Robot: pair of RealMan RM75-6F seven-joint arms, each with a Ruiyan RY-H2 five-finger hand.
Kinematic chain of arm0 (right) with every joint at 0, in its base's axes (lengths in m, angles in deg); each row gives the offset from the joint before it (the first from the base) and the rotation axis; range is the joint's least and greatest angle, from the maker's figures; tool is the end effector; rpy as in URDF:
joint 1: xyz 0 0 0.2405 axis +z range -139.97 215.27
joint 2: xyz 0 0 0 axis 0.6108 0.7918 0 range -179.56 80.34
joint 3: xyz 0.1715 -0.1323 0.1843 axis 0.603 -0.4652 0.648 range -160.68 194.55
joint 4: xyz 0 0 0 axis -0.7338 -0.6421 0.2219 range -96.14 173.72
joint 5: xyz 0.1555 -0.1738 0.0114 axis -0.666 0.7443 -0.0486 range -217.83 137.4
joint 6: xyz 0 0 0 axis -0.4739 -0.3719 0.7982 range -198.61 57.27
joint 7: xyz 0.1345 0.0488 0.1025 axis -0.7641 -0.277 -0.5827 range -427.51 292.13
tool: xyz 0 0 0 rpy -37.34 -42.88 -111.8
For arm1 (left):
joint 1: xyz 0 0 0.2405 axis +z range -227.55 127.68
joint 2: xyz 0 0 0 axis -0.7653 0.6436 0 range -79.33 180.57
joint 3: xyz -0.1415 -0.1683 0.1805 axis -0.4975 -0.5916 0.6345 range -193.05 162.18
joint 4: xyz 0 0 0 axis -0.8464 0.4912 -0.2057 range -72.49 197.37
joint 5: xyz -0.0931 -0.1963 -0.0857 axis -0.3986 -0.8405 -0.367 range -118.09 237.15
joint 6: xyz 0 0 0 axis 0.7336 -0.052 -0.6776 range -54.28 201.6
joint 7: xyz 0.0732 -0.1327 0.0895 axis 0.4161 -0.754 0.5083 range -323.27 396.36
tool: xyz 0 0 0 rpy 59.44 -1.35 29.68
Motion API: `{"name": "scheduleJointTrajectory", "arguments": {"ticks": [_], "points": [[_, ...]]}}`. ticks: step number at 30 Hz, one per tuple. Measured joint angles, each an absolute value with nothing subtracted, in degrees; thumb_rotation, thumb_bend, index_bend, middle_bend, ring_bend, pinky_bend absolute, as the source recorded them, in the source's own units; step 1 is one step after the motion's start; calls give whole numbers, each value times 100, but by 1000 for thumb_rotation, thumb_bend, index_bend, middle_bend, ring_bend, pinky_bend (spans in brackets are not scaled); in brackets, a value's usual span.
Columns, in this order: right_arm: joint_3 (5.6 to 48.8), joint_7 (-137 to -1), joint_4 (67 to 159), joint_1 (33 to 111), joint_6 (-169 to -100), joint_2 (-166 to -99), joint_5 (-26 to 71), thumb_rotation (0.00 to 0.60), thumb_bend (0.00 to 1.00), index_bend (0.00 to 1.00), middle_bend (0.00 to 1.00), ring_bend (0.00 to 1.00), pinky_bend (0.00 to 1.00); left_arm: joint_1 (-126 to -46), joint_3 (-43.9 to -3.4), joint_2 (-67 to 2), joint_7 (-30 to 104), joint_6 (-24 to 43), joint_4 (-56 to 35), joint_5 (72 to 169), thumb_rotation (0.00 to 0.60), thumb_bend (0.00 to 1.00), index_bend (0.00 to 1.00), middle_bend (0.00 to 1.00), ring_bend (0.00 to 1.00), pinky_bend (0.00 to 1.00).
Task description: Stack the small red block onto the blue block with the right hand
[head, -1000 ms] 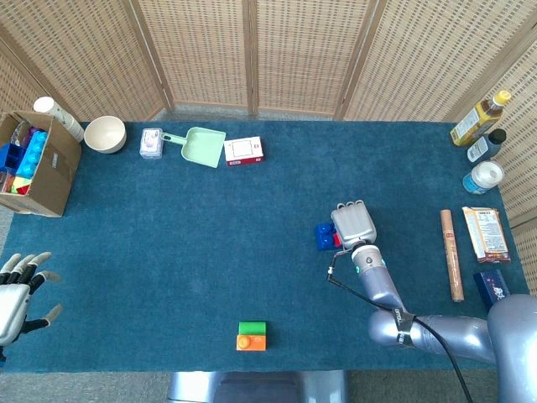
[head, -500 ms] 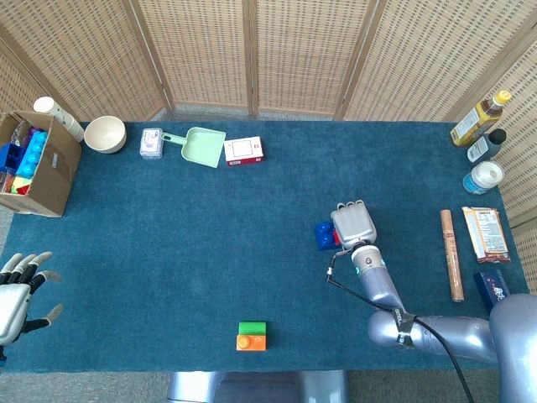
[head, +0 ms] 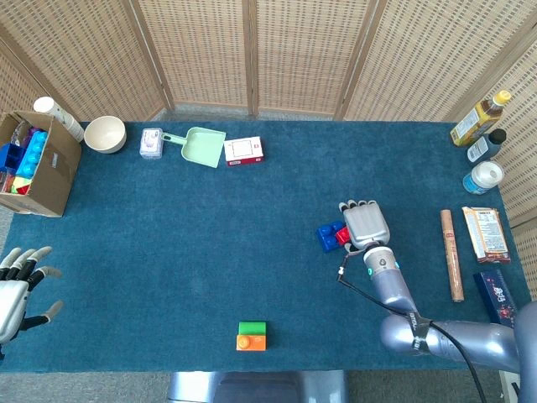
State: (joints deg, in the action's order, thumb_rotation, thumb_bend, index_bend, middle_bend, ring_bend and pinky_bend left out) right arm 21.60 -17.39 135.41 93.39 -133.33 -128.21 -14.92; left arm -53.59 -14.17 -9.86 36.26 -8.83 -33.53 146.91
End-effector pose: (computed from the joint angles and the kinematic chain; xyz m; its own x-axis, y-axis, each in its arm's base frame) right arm -0.1732 -0.4199 0.0016 0.7074 -0.3326 0.6237 -0.6967 -0.1796 0.6945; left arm -0.3477 0.1912 0.1454 0.3935 0.1273 0.9105 0.9184 -0.0098 -0.3955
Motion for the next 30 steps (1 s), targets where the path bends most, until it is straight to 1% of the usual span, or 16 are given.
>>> {"name": "scheduleJointTrajectory", "arguments": {"ticks": [4,10,11,14,18,22,24,25,28,30], "points": [[2142,-1865,13618,9254,-13303,-12706,-1480,483,241,181,218,245,329,-5371,-1411,-953,3667,-859,-3423,14691,600,312,366,147,136,0],[2249,-2301,13780,9105,-13214,-12447,-1398,467,255,181,215,230,328,-5391,-1442,-809,3637,-861,-3574,14669,600,313,372,159,137,0],[2267,-2386,13820,9072,-13198,-12387,-1371,457,255,181,215,227,328,-5395,-1444,-782,3617,-861,-3608,14676,600,312,374,165,141,0],[2322,-2678,13960,8953,-13146,-12187,-1248,422,254,184,215,219,328,-5407,-1441,-686,3542,-851,-3722,14699,600,320,390,214,179,0],[2404,-3169,14119,8757,-13090,-11954,-964,382,253,193,215,198,327,-5421,-1435,-558,3560,-811,-3921,14679,600,366,435,285,222,19],[2487,-3844,14235,8484,-13040,-11738,-408,332,249,202,210,136,266,-5425,-1450,-465,3706,-820,-4102,14643,600,381,466,338,263,22],[2501,-4138,14272,8344,-13042,-11640,-102,318,241,217,203,102,236,-5419,-1454,-442,3753,-825,-4166,14618,600,385,473,334,265,22],[2498,-4301,14294,8245,-13063,-11575,117,318,236,225,203,94,229,-5412,-1454,-434,3808,-833,-4198,14602,600,383,473,325,264,22],[2460,-4544,14347,7939,-13272,-11441,661,373,205,244,207,86,218,-5369,-1432,-439,3983,-881,-4251,14594,600,370,465,293,258,22],[2420,-4617,14378,7756,-13489,-11378,878,448,201,267,217,96,219,-5317,-1407,-473,4035,-938,-4260,14599,600,366,462,287,256,22]]}}
